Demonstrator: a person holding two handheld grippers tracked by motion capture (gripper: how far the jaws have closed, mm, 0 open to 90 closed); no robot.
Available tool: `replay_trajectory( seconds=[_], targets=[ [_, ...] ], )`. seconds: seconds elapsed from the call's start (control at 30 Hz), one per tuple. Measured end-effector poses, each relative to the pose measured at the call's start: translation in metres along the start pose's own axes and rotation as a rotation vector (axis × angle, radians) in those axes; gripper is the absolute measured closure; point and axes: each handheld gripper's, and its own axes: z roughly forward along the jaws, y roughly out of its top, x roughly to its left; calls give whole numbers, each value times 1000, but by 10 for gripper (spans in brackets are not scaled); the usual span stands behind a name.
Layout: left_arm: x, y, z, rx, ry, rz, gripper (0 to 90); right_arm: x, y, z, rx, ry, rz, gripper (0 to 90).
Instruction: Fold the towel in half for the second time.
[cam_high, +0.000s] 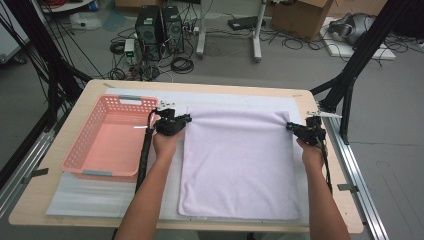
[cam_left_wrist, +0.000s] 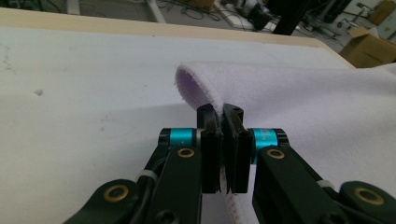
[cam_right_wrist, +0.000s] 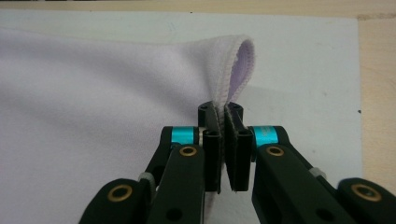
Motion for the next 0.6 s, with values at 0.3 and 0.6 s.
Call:
replay_trajectory(
  seconds=[0.3,0.6],
  targets=[
    [-6,3,-20,14,-45,15,856,7,4,-21,-31,47,-30,866],
    [-17,-9,-52,24,-112,26,854,18,-8,-55,-47,83,-79,865]
  ],
)
